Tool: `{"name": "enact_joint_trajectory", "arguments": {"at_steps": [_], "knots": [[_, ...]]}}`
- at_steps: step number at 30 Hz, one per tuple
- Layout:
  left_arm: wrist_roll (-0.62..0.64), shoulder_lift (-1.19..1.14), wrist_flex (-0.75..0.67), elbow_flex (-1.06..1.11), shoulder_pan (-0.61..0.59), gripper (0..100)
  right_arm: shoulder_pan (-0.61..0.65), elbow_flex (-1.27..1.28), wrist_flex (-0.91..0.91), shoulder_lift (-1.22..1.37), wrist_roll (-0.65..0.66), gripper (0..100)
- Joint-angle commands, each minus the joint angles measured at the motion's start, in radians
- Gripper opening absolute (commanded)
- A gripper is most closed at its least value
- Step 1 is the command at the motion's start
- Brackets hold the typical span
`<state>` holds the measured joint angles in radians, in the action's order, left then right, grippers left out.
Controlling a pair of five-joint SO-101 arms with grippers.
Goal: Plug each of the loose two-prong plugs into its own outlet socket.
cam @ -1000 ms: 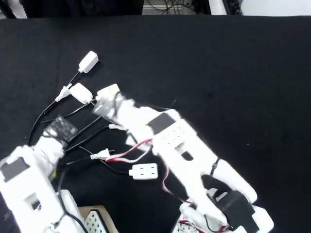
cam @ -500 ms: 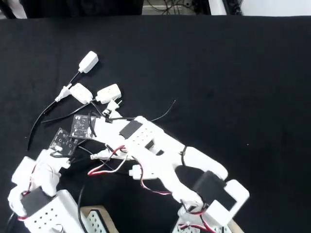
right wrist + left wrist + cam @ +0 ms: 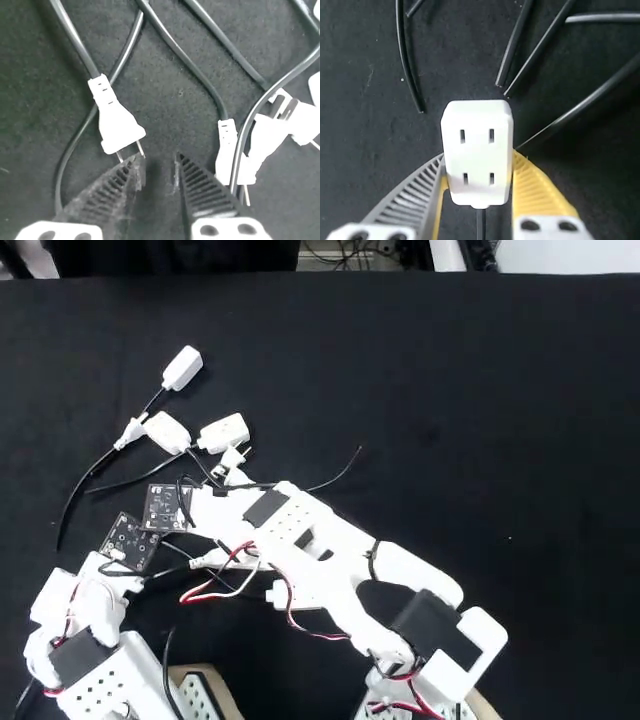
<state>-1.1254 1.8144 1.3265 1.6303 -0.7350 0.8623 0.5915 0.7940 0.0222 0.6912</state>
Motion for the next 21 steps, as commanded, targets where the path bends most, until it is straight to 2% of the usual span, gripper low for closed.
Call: {"name": "enact_joint_trajectory", "arguments": {"at_steps": [1,4,8,15,21], "knots": [[0.12,0.0,0.057,0.004,0.004,7,0.101,-0.048,-0.009,0.002,0.023,10.6],[0.284,0.005,0.052,0.001,-0.018,7,0.084,-0.05,-0.008,0.002,0.006,10.6],[0.443,0.005,0.025,-0.021,-0.104,7,0.031,-0.096,-0.014,0.002,-0.086,10.6],[0.549,0.003,0.009,-0.019,-0.236,7,0.031,-0.108,-0.014,0.002,-0.124,10.6],[0.568,0.005,0.006,-0.028,-0.38,7,0.074,-0.102,-0.012,0.012,-0.124,10.6]]}}
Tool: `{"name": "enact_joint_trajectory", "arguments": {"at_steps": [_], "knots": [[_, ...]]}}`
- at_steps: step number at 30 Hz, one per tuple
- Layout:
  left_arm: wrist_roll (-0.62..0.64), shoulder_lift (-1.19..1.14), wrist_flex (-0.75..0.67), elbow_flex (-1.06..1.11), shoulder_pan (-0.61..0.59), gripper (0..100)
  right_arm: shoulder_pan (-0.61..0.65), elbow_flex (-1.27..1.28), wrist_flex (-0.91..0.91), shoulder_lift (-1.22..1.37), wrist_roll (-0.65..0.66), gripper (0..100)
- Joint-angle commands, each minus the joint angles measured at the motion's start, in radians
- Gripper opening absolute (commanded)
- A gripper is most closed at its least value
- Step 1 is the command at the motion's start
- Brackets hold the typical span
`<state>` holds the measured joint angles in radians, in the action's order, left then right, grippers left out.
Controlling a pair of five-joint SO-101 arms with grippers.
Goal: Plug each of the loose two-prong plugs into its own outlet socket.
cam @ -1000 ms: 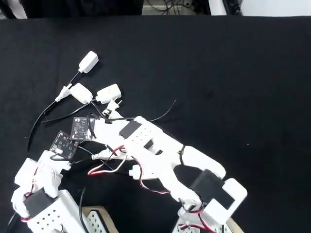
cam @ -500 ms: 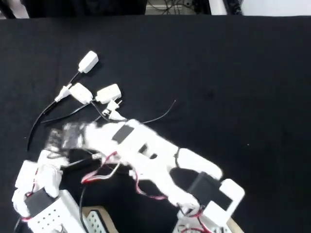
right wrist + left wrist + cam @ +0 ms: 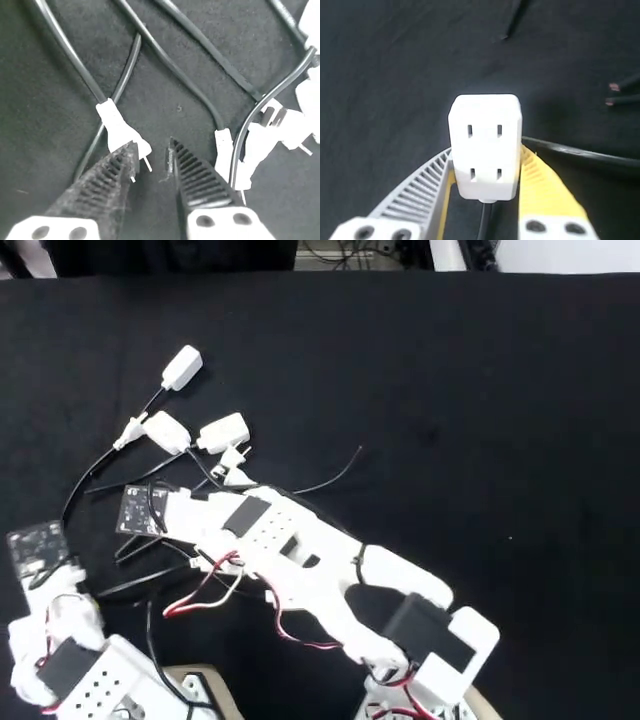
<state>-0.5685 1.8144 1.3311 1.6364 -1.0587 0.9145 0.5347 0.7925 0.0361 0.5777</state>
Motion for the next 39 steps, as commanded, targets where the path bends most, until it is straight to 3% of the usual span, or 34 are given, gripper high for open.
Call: {"name": "enact_joint_trajectory", "arguments": {"at_steps": [1,9,27,39], "knots": [[0.011,0.005,0.002,-0.035,-0.07,7,0.023,-0.042,-0.012,0.004,-0.008,10.6],[0.011,0.005,0.0,-0.025,-0.09,7,0.026,-0.111,0.006,0.134,0.052,11.8],[0.008,0.005,0.0,-0.01,-0.079,7,0.021,-0.128,0.078,0.145,0.167,11.9],[0.006,0.005,0.0,-0.008,-0.054,7,-0.017,-0.239,0.236,0.263,0.232,11.7]]}}
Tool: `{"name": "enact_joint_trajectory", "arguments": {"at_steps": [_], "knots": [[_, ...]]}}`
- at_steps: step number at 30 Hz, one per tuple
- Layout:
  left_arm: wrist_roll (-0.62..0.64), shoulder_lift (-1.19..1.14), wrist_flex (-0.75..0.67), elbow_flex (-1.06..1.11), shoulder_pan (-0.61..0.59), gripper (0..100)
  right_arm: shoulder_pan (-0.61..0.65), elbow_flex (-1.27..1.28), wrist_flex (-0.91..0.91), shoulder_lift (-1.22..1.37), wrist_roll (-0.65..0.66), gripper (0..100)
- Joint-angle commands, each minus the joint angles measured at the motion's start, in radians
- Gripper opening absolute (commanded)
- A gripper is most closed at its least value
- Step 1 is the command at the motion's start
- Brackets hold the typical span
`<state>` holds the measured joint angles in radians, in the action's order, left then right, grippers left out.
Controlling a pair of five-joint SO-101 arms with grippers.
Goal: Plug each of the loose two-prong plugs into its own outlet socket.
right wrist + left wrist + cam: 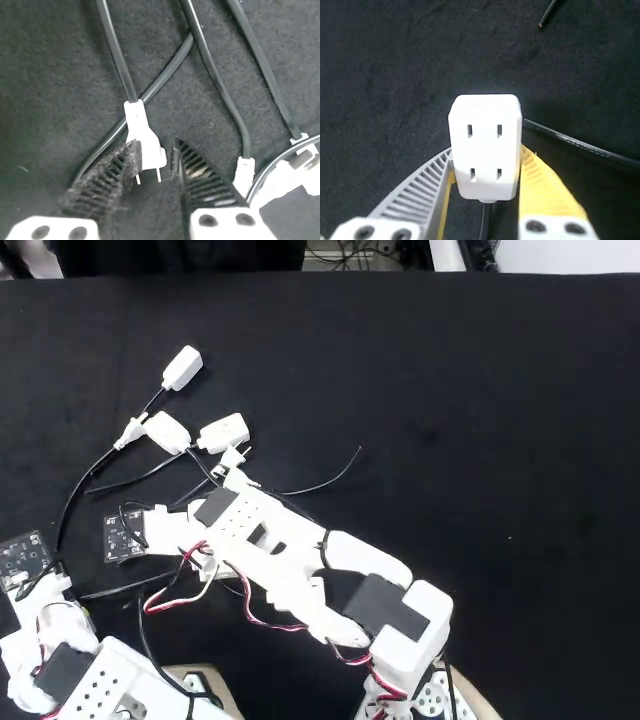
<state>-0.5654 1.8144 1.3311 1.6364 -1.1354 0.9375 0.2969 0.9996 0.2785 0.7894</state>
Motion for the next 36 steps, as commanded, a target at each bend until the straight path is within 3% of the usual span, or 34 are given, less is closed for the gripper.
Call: {"name": "enact_joint_trajectory", "arguments": {"at_steps": [1,8,16,22,31,33,36], "knots": [[0.003,0.005,0.0,-0.007,0.024,7,-0.04,0.001,0.032,0.022,0.038,11.6],[-0.029,0.005,-0.002,0.005,0.031,7,-0.046,0.01,0.066,0.025,0.089,1.0],[-0.031,0.005,-0.005,0.013,0.058,7,-0.104,0.024,0.061,0.002,0.072,1.1],[-0.031,0.005,-0.005,0.013,0.058,7,-0.187,0.093,0.057,-0.179,0.021,1.1],[-0.031,0.005,-0.005,0.013,0.058,7,-0.172,0.412,-0.169,-0.47,0.015,1.1],[-0.031,0.005,-0.005,0.013,0.058,7,-0.17,0.418,-0.184,-0.461,0.015,3.1],[-0.031,0.005,-0.005,0.013,0.058,7,-0.16,0.383,-0.203,-0.378,-0.049,14.6]]}}
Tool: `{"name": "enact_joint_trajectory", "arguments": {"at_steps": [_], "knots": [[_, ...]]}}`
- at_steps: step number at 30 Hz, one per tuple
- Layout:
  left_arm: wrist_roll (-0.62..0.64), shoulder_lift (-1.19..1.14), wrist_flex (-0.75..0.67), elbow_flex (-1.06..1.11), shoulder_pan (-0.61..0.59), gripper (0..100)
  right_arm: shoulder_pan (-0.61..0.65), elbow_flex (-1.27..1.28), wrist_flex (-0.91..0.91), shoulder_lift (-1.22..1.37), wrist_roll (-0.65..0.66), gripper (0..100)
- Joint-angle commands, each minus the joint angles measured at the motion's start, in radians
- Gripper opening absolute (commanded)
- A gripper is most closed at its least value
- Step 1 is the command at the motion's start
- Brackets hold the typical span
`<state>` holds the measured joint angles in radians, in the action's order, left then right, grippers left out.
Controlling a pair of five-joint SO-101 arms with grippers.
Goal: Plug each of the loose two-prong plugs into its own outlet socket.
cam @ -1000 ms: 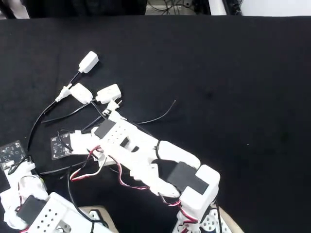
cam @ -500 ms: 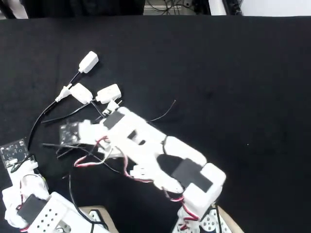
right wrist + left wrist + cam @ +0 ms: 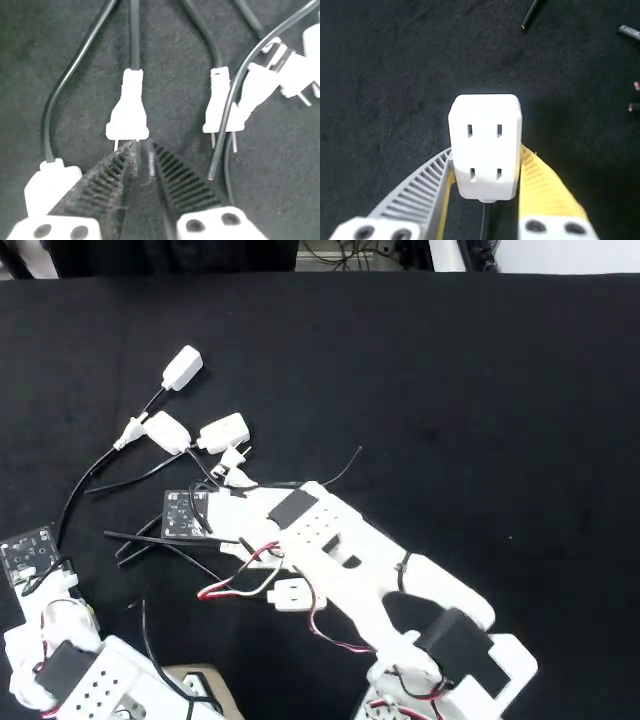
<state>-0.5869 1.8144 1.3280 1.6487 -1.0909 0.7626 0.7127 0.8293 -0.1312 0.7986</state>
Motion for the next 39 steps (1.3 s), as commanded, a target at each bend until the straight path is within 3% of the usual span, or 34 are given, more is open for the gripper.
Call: {"name": "enact_joint_trajectory", "arguments": {"at_steps": [1,11,17,23,29,35,39], "knots": [[-0.009,0.005,-0.002,0.001,0.013,7,0.015,-0.058,-0.041,0.07,-0.084,16.9],[-0.009,0.005,-0.002,0.002,0.013,7,0.037,-0.398,0.144,0.397,-0.147,17.3],[-0.009,0.005,-0.003,0.002,0.013,7,0.074,-0.49,0.275,0.429,-0.149,17.3],[-0.009,0.005,-0.003,0.007,0.015,7,0.008,-0.433,0.307,0.28,-0.149,17.3],[-0.009,0.005,-0.003,0.007,0.015,7,0.049,-0.234,0.193,0.105,-0.147,17.6],[-0.009,0.005,-0.003,0.007,0.015,7,0.144,-0.219,0.181,0.18,-0.18,17.6],[-0.009,0.005,-0.003,0.007,0.015,7,0.129,-0.311,0.218,0.288,-0.201,17.6]]}}
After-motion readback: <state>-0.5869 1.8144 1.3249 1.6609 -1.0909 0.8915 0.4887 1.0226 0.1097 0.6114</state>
